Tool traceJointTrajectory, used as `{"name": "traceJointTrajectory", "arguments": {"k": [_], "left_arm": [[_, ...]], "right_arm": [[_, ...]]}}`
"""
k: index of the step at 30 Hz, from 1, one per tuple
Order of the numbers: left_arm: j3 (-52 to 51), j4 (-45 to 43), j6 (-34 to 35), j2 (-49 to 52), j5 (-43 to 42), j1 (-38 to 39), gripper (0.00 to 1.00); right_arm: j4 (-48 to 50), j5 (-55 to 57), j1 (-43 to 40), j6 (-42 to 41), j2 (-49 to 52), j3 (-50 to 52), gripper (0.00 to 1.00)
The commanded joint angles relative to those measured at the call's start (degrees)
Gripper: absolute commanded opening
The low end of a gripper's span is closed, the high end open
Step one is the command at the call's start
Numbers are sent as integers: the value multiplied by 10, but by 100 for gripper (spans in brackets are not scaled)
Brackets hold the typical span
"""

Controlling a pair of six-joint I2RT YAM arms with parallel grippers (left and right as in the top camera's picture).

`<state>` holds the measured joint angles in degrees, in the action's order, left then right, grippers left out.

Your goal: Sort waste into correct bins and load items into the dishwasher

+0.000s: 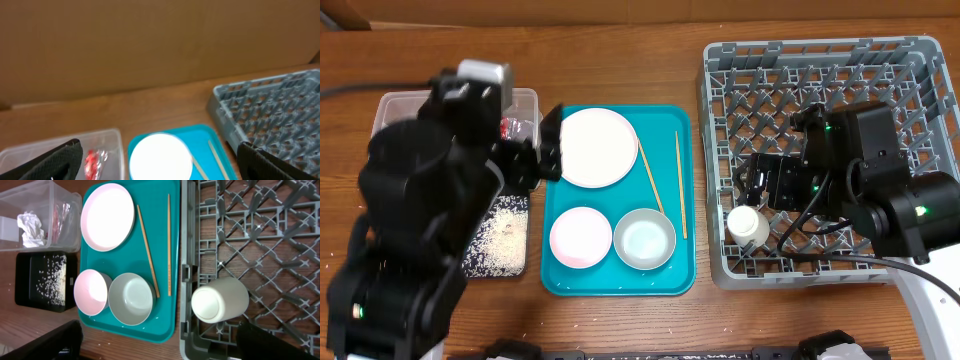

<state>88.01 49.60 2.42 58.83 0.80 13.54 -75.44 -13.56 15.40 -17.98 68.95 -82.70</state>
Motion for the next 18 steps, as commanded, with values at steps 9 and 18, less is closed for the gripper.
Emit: {"name": "traceJointTrajectory", "arguments": {"k": [9, 18], "left_arm": [[-413, -280, -57, -266, -61, -43, 100], [-605, -363, -59, -435, -51, -52, 100]], "right_arm": [[3, 0, 0, 0, -4, -1, 100], [3, 0, 0, 0, -4, -1, 100]]}}
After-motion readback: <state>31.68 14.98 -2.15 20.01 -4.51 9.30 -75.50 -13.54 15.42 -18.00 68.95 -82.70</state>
